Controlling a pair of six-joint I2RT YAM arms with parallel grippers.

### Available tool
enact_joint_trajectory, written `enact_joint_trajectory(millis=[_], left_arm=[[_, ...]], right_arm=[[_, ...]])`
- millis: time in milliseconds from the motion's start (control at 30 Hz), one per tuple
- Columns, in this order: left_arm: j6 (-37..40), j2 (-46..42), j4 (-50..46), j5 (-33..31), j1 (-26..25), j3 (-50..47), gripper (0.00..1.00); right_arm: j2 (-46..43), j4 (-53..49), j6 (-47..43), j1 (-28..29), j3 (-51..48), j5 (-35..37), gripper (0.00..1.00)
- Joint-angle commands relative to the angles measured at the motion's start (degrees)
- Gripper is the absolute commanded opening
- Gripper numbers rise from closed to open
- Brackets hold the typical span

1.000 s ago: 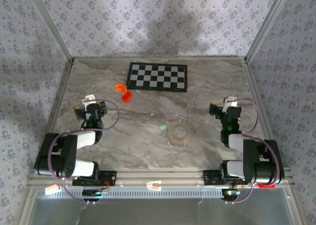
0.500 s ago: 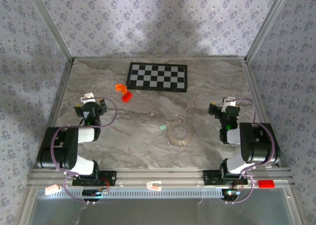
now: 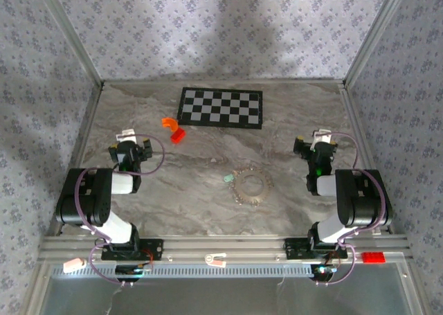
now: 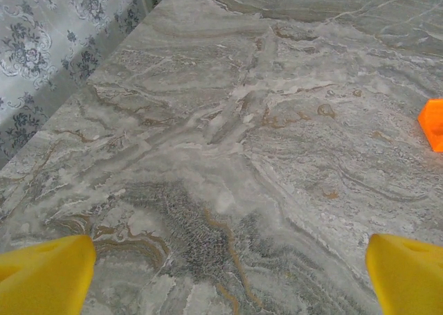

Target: Put the keys on the keyring

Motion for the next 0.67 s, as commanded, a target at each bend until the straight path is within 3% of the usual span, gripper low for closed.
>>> enact_joint_trajectory(millis=[0, 633], left_arm=[[-0.06, -0.29, 1.49, 1.12, 0.29, 0.64, 1.0], [-0.05, -0.29, 1.47, 1.14, 0.27, 0.68, 1.0]], right_arm=[[0.72, -2.0, -1.64, 0.93, 1.67, 1.74, 1.0], [0.8, -2.24, -1.65, 0.86, 1.72, 1.12, 1.0]])
